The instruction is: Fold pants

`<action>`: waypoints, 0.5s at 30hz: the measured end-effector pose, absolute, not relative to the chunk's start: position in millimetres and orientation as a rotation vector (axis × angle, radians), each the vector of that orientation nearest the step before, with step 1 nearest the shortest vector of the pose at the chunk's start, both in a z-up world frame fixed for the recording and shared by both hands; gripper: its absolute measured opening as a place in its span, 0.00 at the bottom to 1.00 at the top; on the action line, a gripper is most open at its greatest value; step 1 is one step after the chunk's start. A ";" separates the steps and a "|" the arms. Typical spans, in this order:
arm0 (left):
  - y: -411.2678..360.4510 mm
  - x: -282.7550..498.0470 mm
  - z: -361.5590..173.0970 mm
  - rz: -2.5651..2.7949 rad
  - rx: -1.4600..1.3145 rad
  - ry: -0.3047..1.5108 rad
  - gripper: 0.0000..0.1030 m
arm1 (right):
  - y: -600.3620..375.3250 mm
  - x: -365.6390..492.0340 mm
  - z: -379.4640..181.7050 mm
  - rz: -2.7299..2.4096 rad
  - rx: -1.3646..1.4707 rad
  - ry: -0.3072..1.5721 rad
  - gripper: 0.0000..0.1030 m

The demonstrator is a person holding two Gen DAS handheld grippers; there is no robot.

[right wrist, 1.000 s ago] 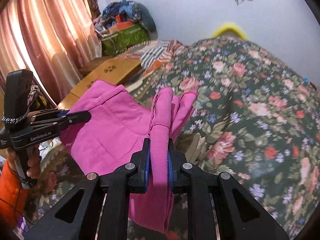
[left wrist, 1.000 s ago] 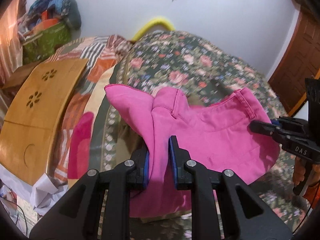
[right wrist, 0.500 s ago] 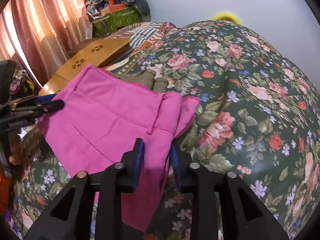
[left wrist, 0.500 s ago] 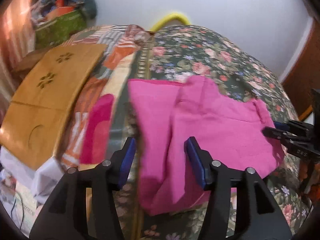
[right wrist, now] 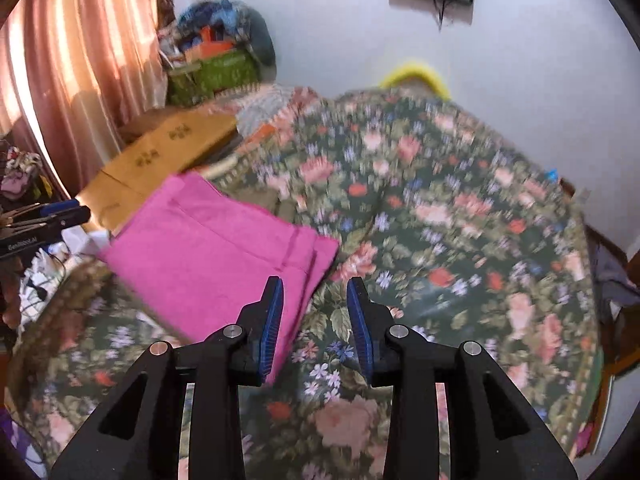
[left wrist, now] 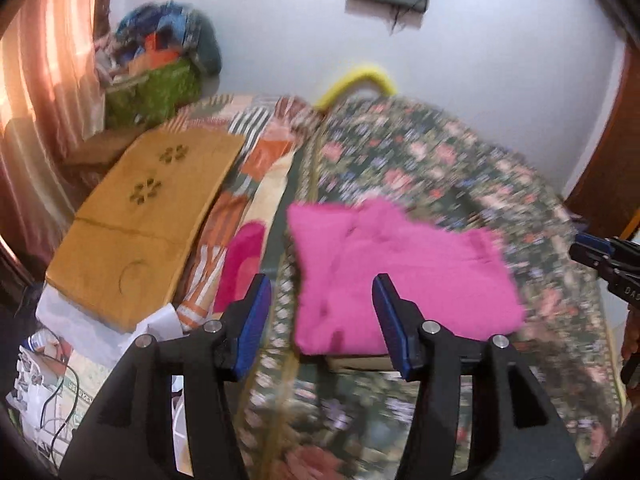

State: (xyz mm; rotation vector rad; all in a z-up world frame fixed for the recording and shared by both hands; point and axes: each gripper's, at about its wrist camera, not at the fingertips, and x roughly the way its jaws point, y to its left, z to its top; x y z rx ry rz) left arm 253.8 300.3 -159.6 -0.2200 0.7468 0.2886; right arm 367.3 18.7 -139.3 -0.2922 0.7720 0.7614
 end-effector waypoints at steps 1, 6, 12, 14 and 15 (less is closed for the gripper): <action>291.3 247.1 -147.6 0.277 -0.214 0.722 0.52 | 15.2 359.8 -129.1 0.764 -0.288 0.747 0.29; 241.7 203.4 -85.6 0.220 -0.187 0.583 0.52 | -8.2 313.1 -73.0 0.803 -0.224 0.621 0.29; 184.2 134.4 -19.5 0.188 -0.129 0.419 0.52 | -35.3 244.8 -17.3 0.842 -0.180 0.460 0.29; 167.6 109.9 -3.3 0.196 -0.111 0.366 0.52 | -45.8 221.9 -1.6 0.858 -0.157 0.412 0.31; 160.6 100.0 2.7 0.190 -0.104 0.349 0.52 | -50.1 214.7 2.9 0.864 -0.141 0.397 0.37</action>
